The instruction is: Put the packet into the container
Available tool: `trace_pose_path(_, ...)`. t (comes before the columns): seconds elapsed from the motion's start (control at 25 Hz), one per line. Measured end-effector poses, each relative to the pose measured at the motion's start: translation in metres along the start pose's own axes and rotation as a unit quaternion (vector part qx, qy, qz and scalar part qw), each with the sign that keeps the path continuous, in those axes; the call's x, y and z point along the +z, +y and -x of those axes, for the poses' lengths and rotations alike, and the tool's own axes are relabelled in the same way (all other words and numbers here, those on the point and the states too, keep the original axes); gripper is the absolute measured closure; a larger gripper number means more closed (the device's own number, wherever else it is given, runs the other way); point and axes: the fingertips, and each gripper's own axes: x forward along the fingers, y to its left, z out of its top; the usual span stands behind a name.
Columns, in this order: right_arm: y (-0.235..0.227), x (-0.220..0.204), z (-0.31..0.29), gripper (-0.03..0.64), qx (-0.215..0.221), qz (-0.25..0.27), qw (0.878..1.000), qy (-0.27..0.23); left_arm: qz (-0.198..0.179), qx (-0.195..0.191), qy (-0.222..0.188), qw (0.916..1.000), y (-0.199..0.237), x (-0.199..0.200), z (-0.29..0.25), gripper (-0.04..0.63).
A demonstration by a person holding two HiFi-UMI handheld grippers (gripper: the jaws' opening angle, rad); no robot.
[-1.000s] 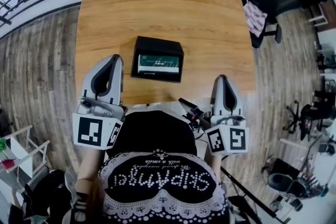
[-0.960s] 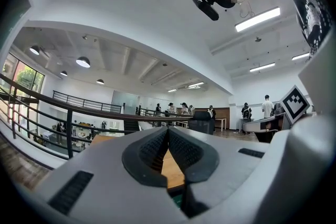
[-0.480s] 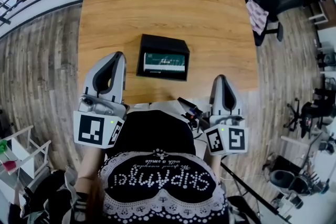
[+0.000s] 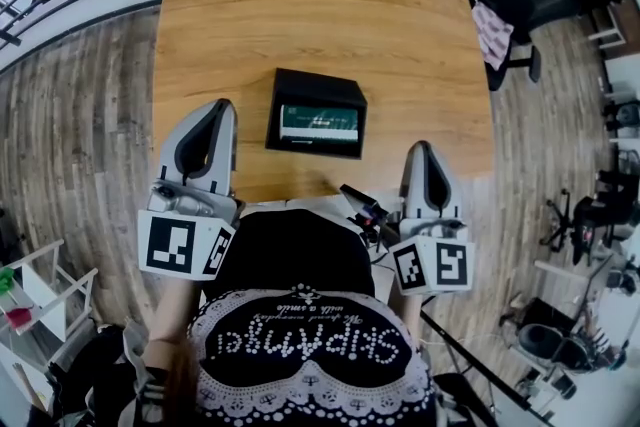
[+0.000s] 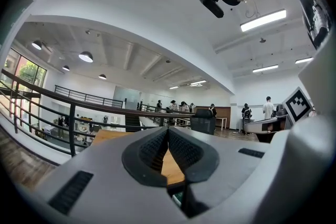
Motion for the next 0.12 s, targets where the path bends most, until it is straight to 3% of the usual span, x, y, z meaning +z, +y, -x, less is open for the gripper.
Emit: trace_pose_path(0.12,0.0005,0.0021,-0.0028,0.583,0.001,0.001,1.0,-0.003,0.014,0.007,0.002,0.9999,0.006,-0.0011,-0.0008,0.563)
